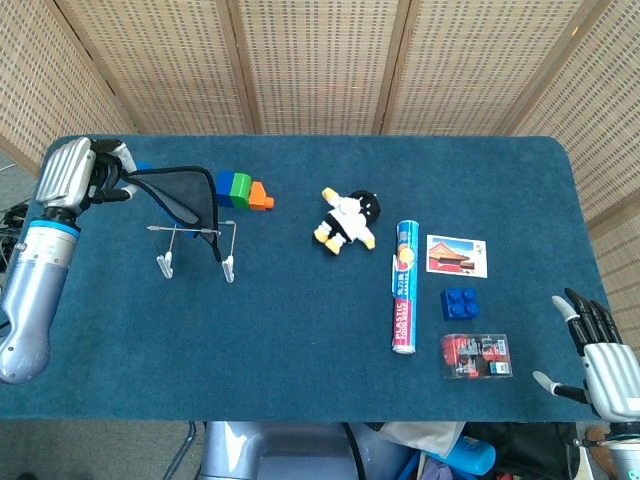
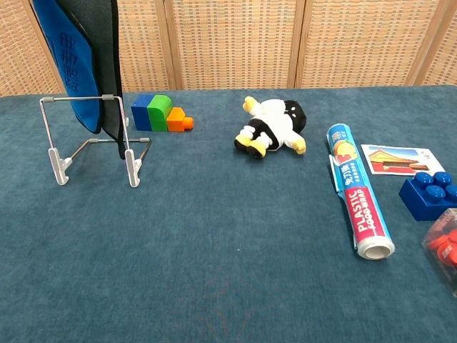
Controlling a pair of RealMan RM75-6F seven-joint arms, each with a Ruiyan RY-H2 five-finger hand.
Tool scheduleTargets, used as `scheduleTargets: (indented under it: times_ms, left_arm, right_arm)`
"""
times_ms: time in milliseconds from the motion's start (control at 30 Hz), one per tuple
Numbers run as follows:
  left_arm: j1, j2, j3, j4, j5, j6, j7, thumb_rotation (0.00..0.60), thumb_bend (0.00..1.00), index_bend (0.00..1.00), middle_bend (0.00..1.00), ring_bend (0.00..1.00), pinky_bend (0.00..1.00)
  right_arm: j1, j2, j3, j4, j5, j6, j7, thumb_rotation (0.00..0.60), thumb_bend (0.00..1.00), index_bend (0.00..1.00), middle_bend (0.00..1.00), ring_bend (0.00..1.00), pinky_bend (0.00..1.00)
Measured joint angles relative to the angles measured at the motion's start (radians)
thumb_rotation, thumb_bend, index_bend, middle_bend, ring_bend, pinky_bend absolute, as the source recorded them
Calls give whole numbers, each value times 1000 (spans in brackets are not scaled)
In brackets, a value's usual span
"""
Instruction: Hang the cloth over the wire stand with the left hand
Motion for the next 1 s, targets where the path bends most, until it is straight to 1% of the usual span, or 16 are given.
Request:
scheduleTargets:
  times_ms: [300,500,700,833,1000]
  left_arm:
    - [84,48,5,-103,30,60,-95,600,1000,805,887,850,955]
    - [142,64,29,-130,95,80,-169,600,1000,805,887,849,952]
    - [192,55,83,-111,206,82,-235,600,1000,805,888,845,947]
    - [213,29,119,-66,257,67,-290,600,1000,806,888,845,947]
    - [224,5,147,-18,324,44,-346,600,1000,807,888,842,943]
  right_arm:
    - [-1,4,-1,-1,0,3,9,600,0,10,0,0,0]
    - [-2,5,-2,-1,-7,7,12,600,0,10,0,0,0]
    - [-4,6,-6,-4,-15,13,10,600,0,10,0,0,0]
    - [-7,7,-7,-6,-19,19,9,600,0,10,0,0,0]
    - [-8,7,-9,-6,-21,21,7,600,0,10,0,0,0]
